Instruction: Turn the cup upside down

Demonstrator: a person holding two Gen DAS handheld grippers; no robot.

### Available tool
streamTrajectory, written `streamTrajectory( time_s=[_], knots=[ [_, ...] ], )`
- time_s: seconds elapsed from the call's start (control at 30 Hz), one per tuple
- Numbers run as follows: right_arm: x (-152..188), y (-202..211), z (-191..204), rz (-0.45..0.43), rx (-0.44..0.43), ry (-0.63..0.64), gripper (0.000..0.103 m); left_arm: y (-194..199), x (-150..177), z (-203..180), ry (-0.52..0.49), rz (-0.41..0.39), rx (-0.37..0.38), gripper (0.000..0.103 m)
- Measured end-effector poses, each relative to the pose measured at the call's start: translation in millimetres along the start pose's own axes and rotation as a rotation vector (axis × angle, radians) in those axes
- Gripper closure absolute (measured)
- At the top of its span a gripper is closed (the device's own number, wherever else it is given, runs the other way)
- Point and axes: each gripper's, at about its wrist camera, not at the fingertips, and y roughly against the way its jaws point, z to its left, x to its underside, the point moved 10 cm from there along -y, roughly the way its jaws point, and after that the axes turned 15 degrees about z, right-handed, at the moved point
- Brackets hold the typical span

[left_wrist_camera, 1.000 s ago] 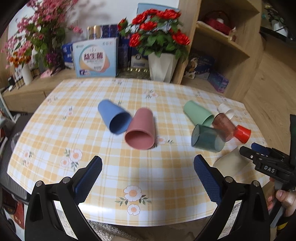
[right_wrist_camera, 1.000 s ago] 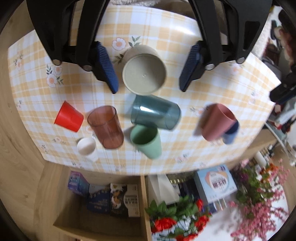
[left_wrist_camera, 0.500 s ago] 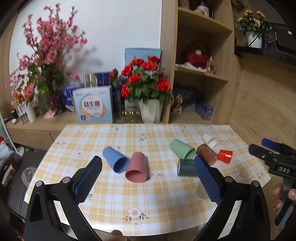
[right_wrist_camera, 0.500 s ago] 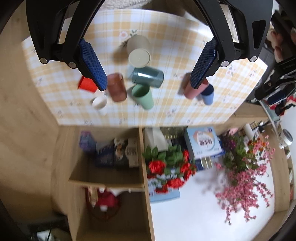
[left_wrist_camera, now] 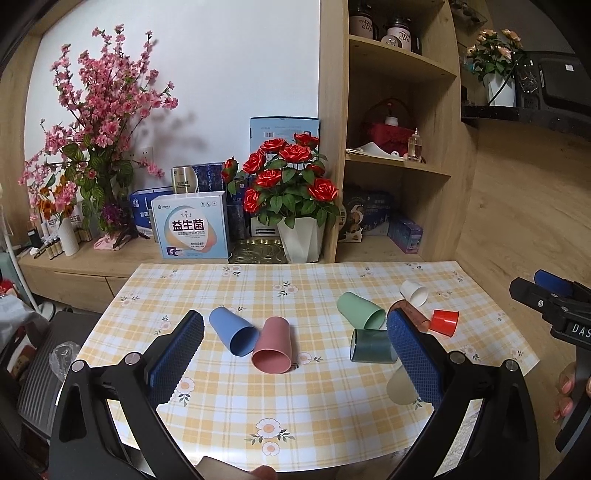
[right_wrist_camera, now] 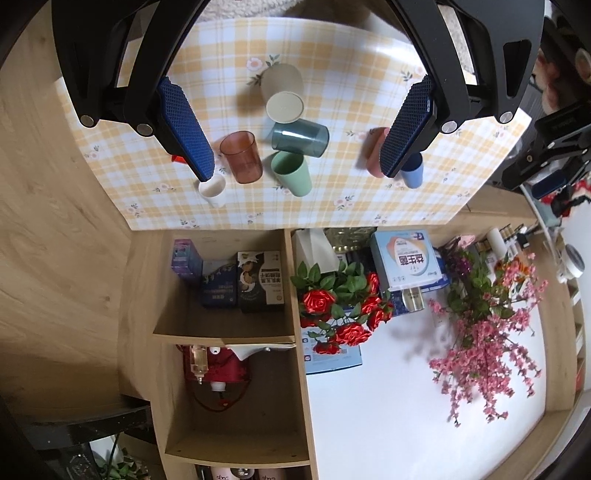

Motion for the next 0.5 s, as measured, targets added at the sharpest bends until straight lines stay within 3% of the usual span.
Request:
streamTrajectory(
  time_s=[0.5],
  knots=[
    [-1.1,5.0,-1.0,-0.019,0.019,-0.007,0.015,4.1,-1.7,4.8,0.018,-0.001,-0.011,0.006]
  ],
)
